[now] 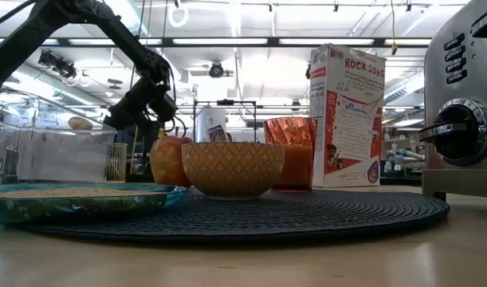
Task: Arrange a breakfast setting
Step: Put the gold spoon on top of the dark blue placemat beside the blue bowl
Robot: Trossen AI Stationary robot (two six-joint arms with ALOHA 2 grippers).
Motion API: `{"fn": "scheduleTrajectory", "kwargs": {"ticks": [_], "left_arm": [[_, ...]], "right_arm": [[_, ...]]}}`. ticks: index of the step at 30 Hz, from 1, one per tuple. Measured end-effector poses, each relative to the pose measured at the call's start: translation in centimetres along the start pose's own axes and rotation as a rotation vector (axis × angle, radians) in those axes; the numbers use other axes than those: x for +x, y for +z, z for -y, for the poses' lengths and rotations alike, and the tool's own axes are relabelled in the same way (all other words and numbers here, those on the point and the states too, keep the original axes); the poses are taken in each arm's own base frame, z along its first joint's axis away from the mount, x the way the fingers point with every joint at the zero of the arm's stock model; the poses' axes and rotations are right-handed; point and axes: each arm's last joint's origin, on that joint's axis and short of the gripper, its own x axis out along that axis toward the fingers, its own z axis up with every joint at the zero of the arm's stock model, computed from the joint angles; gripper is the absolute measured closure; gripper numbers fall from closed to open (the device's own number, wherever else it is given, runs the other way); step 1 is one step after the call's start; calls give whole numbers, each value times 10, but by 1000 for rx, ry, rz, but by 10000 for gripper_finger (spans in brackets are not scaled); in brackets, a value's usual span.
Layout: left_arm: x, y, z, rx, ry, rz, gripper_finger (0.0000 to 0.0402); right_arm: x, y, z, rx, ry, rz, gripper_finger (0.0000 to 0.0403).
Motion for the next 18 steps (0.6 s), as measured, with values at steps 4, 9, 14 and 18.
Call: {"fn": "scheduleTrajectory", "kwargs": {"ticks": [4,9,14,18], "left_arm": [[-10,-1,-5,-26,19,38,346],[-39,-7,-9,-95,-55,202,316],[-39,-4,-4,-233,-152,227,260],[-29,-2,-3,-318,-183,206,230]], "right_arm": [[-1,0,4,13,-17,4,193],[-1,1,7,22,-23,2,193],[0,1,9,29,-29,-1,193],[0,1,9,21,-24,-3,193]]}}
